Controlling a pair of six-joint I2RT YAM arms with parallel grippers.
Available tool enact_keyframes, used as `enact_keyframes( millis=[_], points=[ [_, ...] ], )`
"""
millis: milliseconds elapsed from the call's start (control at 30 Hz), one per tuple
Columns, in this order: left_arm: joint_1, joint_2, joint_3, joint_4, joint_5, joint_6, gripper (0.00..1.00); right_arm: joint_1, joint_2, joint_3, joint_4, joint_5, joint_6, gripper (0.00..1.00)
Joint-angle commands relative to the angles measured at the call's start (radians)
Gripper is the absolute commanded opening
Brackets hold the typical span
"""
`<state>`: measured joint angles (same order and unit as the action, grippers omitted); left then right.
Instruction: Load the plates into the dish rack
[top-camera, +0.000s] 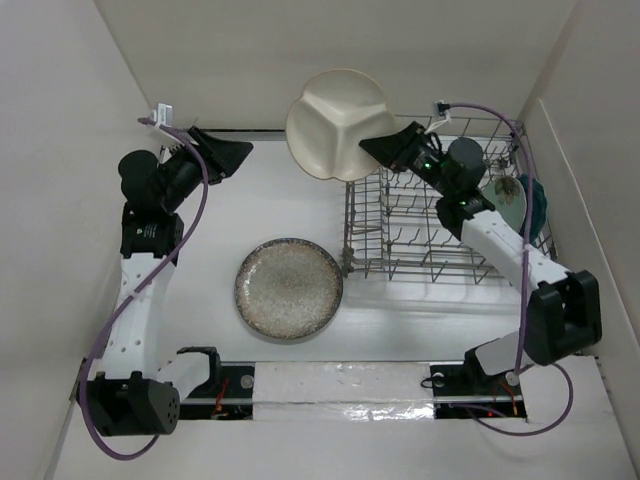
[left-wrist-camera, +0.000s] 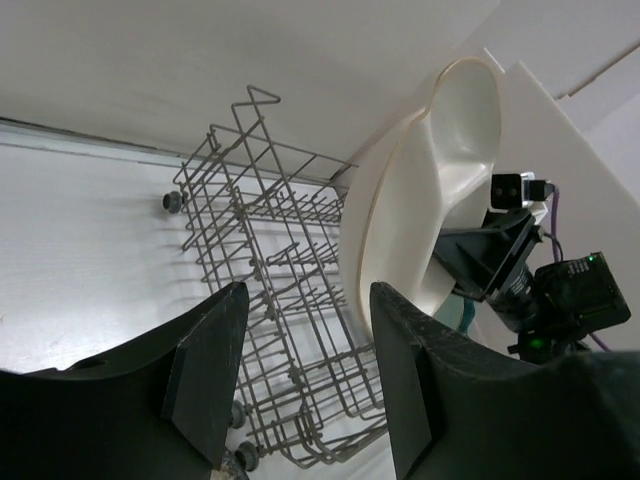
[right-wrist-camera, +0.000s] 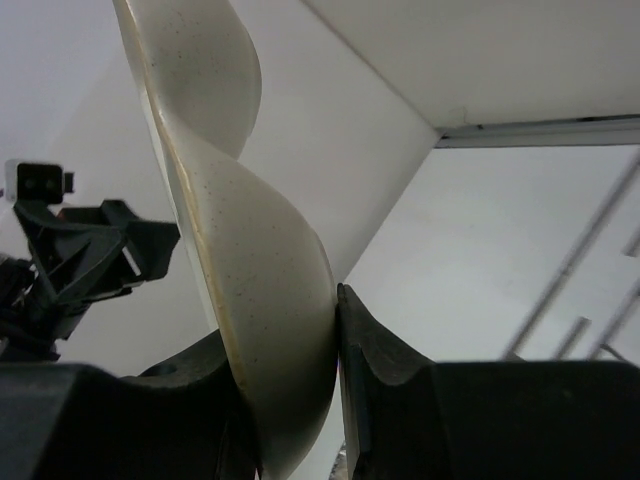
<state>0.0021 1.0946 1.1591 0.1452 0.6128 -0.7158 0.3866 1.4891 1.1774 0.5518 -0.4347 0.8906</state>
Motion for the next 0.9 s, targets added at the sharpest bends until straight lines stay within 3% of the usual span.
enact_keyframes(
  millis=[0,167,300,467,633,867],
  points=[
    [0.007,-0.074,-0.062,0.053,0.028,0.007,0.49,-0.1,-0.179,-0.008,0.151,0.096,0.029,0.0],
    [0.007,-0.197,-0.281,0.156,0.139,-0.057,0.43,-0.216,-0.392,-0.114,-0.082,0.279,-0.2,0.0],
    [0.007,-0.285,-0.323,0.047,0.139,0.03,0.42,-0.313,-0.552,-0.186,-0.278,0.428,-0.321,0.0],
    [-0.033,-0.39,-0.331,-0.087,0.07,0.169,0.42,-0.412,-0.685,-0.232,-0.397,0.626,-0.424,0.0],
    [-0.054,-0.46,-0.403,-0.102,0.058,0.199,0.42,-0.431,-0.728,-0.203,-0.526,0.715,-0.518,0.0],
    [-0.152,-0.447,-0.449,-0.144,-0.074,0.317,0.41,-0.431,-0.696,-0.127,-0.757,0.8,-0.633,0.0]
  ],
)
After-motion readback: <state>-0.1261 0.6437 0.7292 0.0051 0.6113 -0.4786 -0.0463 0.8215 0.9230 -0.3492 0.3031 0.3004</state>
